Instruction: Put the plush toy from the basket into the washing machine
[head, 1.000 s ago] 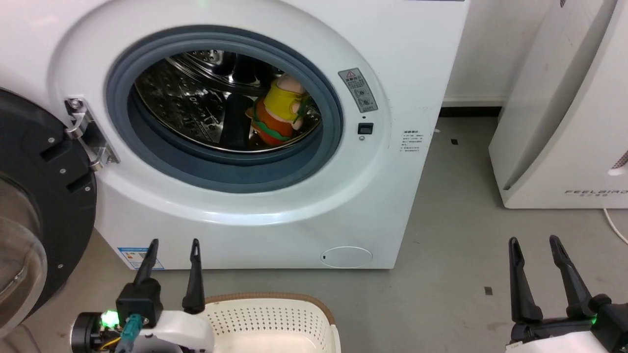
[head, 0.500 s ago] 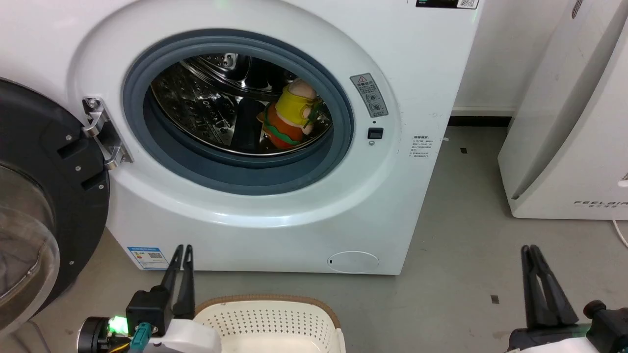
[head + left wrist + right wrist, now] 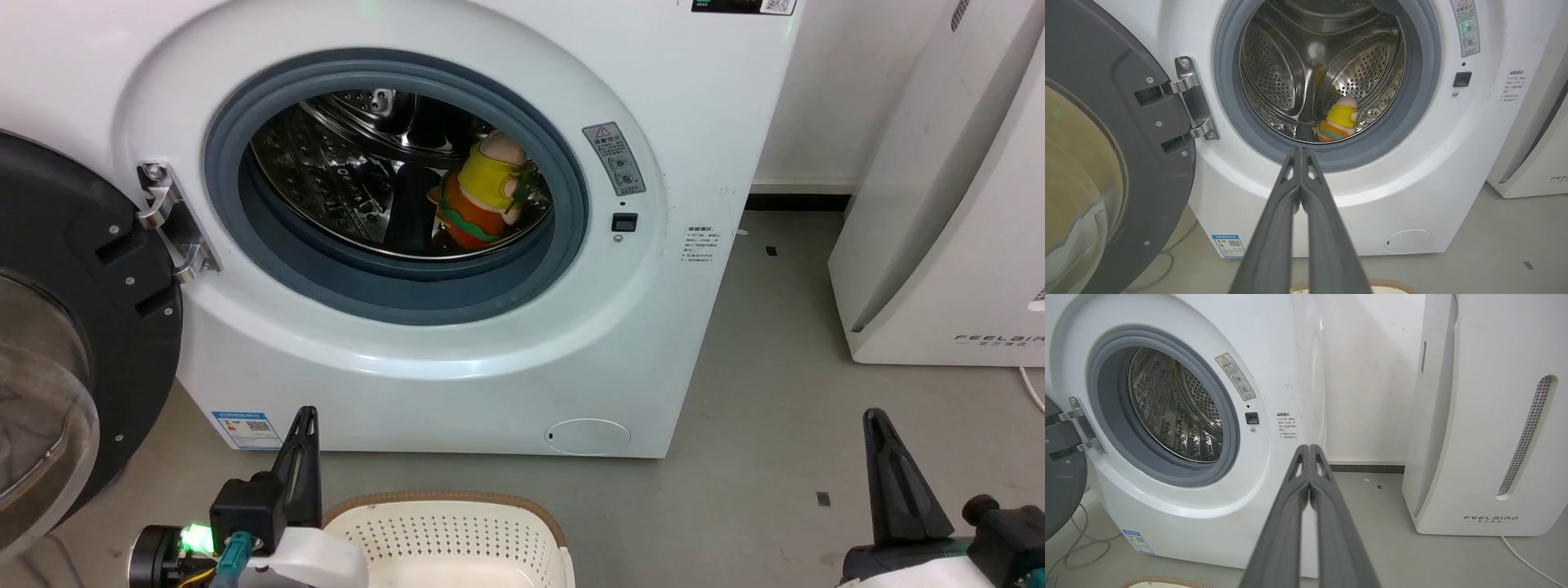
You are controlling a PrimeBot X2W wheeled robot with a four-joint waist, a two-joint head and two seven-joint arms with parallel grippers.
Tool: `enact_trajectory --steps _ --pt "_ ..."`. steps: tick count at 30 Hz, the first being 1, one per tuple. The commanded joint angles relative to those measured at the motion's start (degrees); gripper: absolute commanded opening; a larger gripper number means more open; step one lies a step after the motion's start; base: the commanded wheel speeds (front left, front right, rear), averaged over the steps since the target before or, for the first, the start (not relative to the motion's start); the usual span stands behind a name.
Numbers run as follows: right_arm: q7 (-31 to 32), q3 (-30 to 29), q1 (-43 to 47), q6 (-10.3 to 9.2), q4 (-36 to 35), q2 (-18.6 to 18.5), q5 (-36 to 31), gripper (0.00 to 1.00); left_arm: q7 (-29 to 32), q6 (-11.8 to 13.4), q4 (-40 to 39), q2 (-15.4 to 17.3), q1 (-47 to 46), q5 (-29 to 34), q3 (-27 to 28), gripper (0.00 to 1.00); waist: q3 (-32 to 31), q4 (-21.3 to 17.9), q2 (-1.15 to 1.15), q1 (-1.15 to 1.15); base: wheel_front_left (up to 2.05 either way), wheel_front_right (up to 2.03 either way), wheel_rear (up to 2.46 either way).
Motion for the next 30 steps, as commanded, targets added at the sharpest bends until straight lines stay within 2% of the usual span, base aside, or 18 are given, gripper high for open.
enact_trajectory --steps 1,30 --pt "0.4 0.2 -0.6 -0.01 0.3 0.0 -0.6 0.0 0.4 -0.1 -0.6 -0.2 0.2 0.0 0.1 0.0 0.0 0.0 0.0 0.01 0.0 0.0 0.0" --pt "3.7 0.9 -2.0 -0.02 0.8 0.0 -2.5 0.0 3.7 -0.4 -2.9 -0.5 0.4 0.1 0.3 0.0 -0.1 -0.4 0.0 0.01 0.0 0.0 0.0"
